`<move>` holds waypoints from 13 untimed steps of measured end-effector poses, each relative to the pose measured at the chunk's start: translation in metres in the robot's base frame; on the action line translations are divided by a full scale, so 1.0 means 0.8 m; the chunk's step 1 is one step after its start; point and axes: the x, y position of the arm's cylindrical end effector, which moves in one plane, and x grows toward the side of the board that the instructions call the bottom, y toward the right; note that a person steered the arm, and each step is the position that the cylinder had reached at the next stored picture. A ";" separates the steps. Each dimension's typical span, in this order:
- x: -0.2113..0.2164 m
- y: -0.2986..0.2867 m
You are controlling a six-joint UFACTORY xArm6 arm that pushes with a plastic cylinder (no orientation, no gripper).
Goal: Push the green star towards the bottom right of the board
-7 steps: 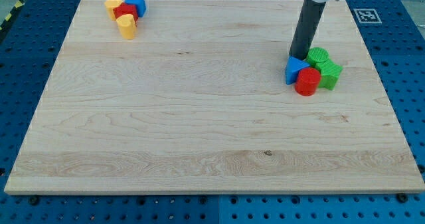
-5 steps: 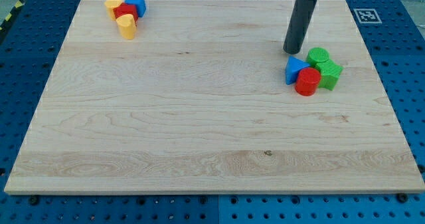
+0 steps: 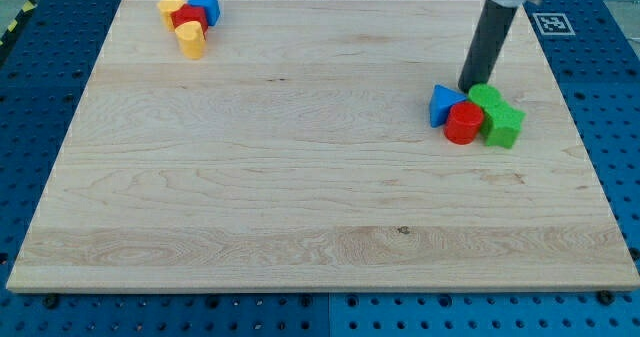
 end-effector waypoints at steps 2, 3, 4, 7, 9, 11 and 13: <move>0.070 0.037; 0.094 0.078; 0.117 0.102; 0.096 0.102; 0.136 0.074; 0.154 0.055; 0.163 0.053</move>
